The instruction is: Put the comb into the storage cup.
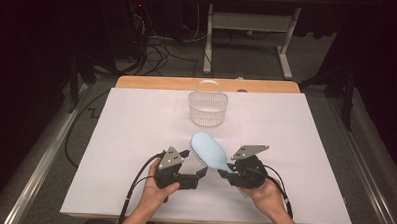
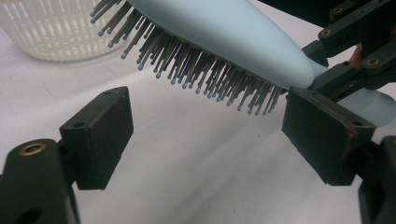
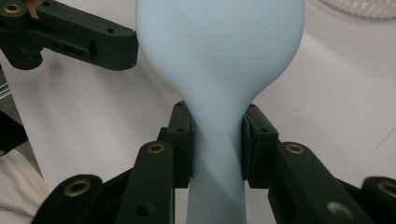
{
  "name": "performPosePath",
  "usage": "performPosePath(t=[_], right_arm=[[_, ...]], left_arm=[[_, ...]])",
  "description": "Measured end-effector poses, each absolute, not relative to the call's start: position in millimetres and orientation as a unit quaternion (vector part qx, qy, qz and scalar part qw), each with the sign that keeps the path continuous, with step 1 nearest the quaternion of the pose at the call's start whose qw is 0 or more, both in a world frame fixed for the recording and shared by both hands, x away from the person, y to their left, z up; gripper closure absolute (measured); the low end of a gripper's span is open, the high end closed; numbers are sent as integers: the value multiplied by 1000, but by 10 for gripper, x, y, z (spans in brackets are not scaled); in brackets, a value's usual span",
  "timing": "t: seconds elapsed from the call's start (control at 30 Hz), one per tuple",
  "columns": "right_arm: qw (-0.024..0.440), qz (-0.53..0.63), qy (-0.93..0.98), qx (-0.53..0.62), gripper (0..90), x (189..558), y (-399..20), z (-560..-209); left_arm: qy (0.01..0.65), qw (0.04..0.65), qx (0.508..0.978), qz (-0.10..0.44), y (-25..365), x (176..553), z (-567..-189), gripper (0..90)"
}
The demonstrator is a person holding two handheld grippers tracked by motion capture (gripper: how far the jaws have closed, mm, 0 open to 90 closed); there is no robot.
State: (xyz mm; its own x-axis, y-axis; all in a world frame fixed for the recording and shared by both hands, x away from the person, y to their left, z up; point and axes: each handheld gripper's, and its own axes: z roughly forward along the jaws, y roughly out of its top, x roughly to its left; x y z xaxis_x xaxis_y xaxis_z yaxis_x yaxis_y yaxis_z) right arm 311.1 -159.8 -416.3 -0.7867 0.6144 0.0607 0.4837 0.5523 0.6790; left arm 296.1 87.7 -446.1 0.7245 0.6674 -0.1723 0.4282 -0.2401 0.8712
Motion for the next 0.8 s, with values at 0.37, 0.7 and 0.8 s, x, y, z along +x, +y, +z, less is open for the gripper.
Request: performPosePath(t=[0.37, 0.7, 0.8], right_arm=[[95, 355, 878, 307, 698, 3105, -1552, -4180], [97, 359, 879, 297, 698, 3078, -1475, -4195], [97, 362, 881, 289, 698, 3060, -1445, -4197]], left_arm=[[348, 518, 774, 109, 862, 2959, -4441, 155], [347, 519, 775, 99, 831, 2968, -4446, 130], [345, 520, 775, 98, 820, 2968, -4448, 115]])
